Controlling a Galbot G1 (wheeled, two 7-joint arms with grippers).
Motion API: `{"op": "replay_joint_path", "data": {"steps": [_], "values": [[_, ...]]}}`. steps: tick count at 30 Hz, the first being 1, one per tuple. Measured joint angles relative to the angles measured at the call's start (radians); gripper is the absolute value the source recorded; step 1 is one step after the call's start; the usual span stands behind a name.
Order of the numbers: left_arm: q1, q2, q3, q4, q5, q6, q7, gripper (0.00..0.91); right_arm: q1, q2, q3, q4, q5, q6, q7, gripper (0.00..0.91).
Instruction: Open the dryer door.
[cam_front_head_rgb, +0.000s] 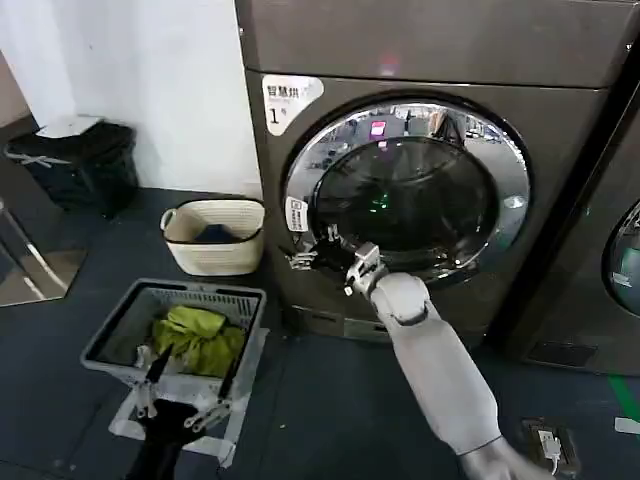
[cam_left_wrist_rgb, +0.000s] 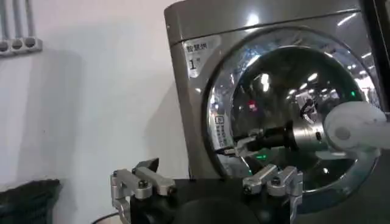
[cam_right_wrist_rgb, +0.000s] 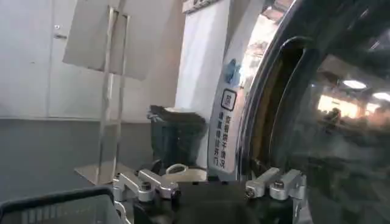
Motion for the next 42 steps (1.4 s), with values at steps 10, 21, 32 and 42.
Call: {"op": "replay_joint_path", "data": {"steps": [10, 21, 32, 42], "values": [[-0.003, 0.001, -0.002, 0.001, 0.000, -0.004, -0.001, 0.907, -0.004, -0.009, 0.000, 0.004, 0.003, 0.003, -0.036, 0.907], [-0.010, 0.006, -0.009, 0.009, -0.002, 0.006, -0.005, 0.907, -0.050, -0.027, 0.000, 0.056, 0.049, 0.031, -0.105, 0.907], [-0.029, 0.018, -0.030, 0.012, -0.023, 0.057, 0.006, 0.907, -0.085, -0.052, 0.009, 0.099, 0.068, 0.038, -0.205, 0.907], [-0.049, 0.035, -0.058, 0.000, -0.062, 0.096, 0.015, 0.907, -0.124, -0.076, 0.023, 0.141, 0.081, 0.047, -0.315, 0.907]]}}
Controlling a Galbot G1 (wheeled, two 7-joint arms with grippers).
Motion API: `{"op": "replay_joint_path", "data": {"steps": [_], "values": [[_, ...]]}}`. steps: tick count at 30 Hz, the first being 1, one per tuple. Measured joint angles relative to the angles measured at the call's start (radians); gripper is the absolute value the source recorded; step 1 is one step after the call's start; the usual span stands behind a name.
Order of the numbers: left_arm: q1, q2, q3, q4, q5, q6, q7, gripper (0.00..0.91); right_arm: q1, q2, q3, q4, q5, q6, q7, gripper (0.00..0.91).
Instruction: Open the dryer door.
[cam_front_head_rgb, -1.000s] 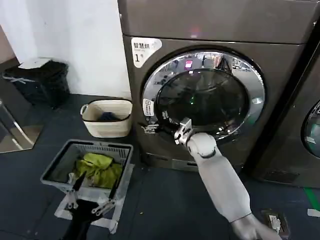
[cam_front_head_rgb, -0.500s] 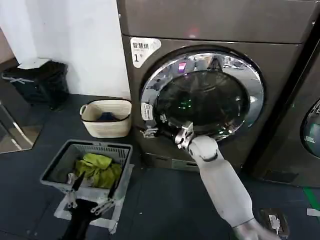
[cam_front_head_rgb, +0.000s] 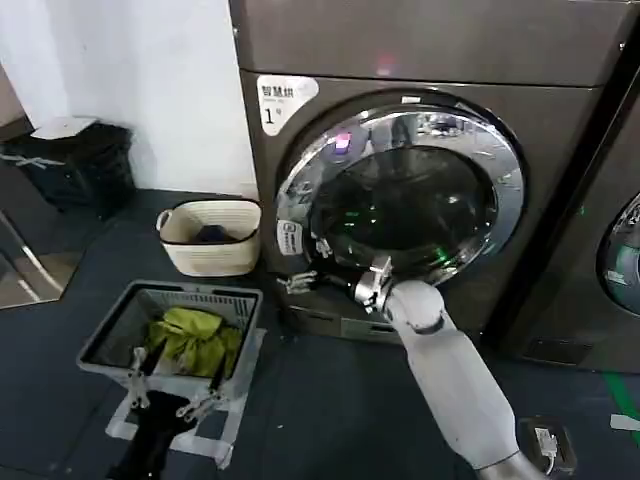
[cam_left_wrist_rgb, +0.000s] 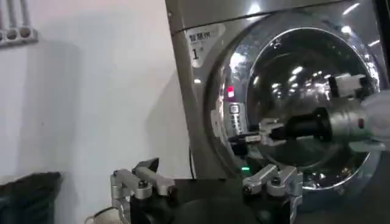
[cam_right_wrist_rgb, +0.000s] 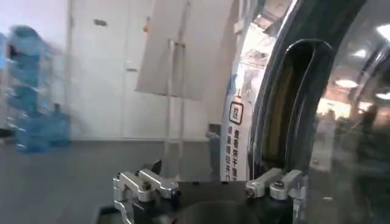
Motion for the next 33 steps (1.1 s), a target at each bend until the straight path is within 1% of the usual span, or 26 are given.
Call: {"op": "replay_joint_path", "data": {"steps": [11, 20, 25, 29, 33], "values": [[-0.029, 0.031, -0.030, -0.024, -0.054, 0.045, -0.006, 0.907, -0.073, -0.032, 0.007, 0.083, -0.001, 0.004, -0.008, 0.907], [-0.045, 0.047, -0.037, -0.030, -0.073, 0.059, -0.018, 0.907, -0.168, -0.063, 0.001, 0.192, 0.004, -0.012, 0.068, 0.907], [-0.049, 0.053, -0.038, -0.034, -0.077, 0.067, -0.026, 0.907, -0.223, -0.080, 0.011, 0.254, 0.006, -0.012, 0.075, 0.907], [-0.053, 0.056, -0.038, -0.037, -0.080, 0.071, -0.027, 0.907, -0.265, -0.098, 0.025, 0.297, 0.019, -0.012, 0.066, 0.907], [-0.054, 0.058, -0.037, -0.049, -0.086, 0.076, -0.027, 0.907, -0.305, -0.127, 0.044, 0.327, 0.043, -0.004, 0.002, 0.907]]}}
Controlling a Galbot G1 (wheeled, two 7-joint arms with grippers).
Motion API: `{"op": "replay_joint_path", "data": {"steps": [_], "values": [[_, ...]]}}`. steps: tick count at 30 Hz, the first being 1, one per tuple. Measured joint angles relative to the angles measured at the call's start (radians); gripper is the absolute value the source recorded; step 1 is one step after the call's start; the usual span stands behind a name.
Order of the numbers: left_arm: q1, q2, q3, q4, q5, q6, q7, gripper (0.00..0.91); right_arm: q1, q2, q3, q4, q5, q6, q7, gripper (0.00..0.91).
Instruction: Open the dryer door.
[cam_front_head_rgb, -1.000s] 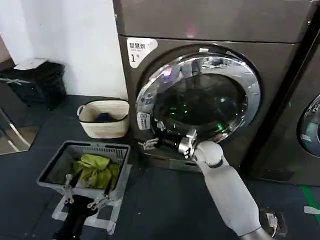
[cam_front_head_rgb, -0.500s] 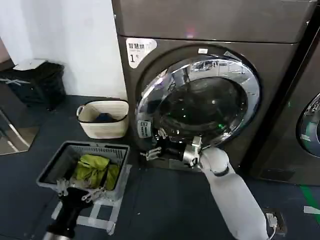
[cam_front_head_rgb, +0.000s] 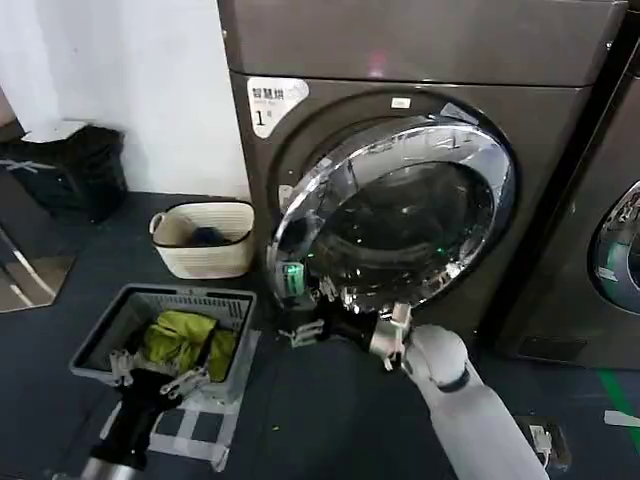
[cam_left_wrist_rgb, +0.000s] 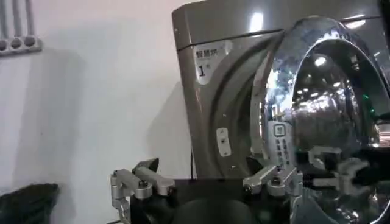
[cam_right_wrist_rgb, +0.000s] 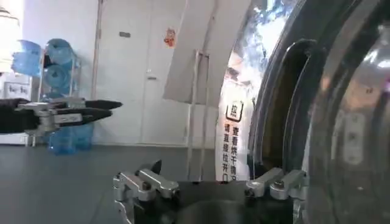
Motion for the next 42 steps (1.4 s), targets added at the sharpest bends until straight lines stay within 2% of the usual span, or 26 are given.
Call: {"op": "replay_joint_path", "data": {"steps": [5, 12, 23, 30, 37, 42], "values": [[-0.001, 0.006, 0.002, -0.013, -0.005, 0.005, 0.000, 0.907, -0.036, -0.043, 0.029, 0.025, 0.038, 0.003, -0.088, 0.907], [0.001, 0.011, 0.003, -0.029, -0.014, 0.012, 0.000, 0.907, -0.064, -0.094, 0.060, 0.040, 0.056, 0.004, -0.204, 0.907], [-0.004, 0.038, 0.008, -0.054, -0.050, 0.032, 0.003, 0.907, -0.131, -0.144, 0.119, 0.076, 0.057, 0.011, -0.298, 0.907], [-0.047, 0.117, -0.002, -0.038, -0.174, 0.062, -0.004, 0.907, -0.189, -0.167, 0.157, 0.105, 0.057, 0.027, -0.298, 0.907], [-0.141, 0.275, 0.016, 0.007, -0.349, 0.106, -0.008, 0.907, -0.227, -0.176, 0.184, 0.102, 0.063, 0.036, -0.298, 0.907], [-0.240, 0.419, 0.064, 0.051, -0.525, 0.073, 0.010, 0.907, -0.248, -0.180, 0.214, 0.089, 0.092, 0.045, -0.333, 0.907]]}}
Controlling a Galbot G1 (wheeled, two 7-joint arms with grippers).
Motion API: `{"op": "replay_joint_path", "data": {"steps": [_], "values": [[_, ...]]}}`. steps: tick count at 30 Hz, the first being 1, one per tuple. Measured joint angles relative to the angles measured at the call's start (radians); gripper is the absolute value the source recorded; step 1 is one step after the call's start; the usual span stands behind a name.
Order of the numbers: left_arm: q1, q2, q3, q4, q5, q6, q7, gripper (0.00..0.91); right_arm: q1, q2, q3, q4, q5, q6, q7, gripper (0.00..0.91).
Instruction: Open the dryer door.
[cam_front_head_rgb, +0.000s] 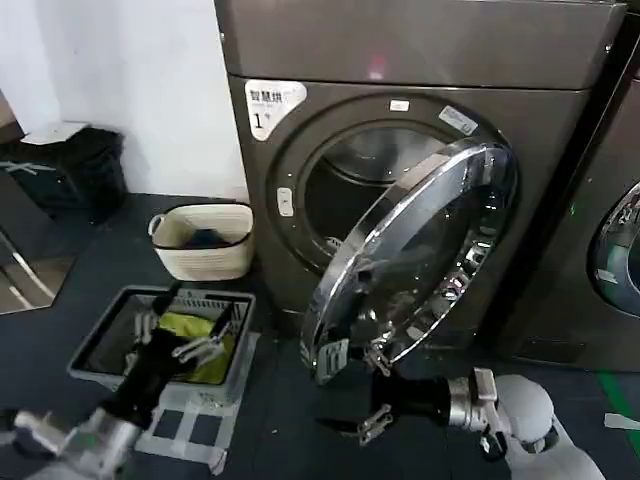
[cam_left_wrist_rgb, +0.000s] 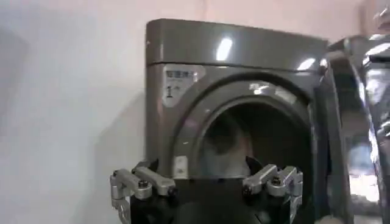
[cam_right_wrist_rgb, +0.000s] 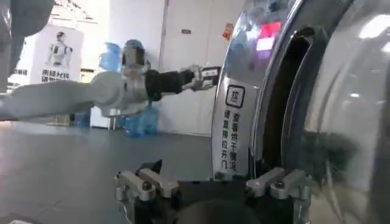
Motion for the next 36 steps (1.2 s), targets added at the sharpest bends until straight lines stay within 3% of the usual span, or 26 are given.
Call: {"op": "replay_joint_path", "data": {"steps": [6, 13, 25, 36], "values": [[-0.170, 0.200, 0.117, 0.091, -0.179, -0.033, 0.102, 0.907, -0.031, 0.008, 0.040, -0.005, 0.021, 0.013, -0.036, 0.907], [-0.381, 0.342, 0.327, 0.199, -0.273, -0.033, 0.191, 0.907, -0.066, 0.031, 0.109, -0.021, 0.038, 0.011, -0.018, 0.907], [-0.623, 0.348, 0.643, 0.334, -0.289, -0.039, 0.222, 0.907, -0.101, 0.041, 0.268, -0.013, 0.089, 0.013, -0.005, 0.907], [-0.791, 0.319, 0.823, 0.407, -0.325, -0.043, 0.225, 0.907, -0.162, 0.056, 0.455, 0.013, 0.117, 0.030, -0.012, 0.907]]}}
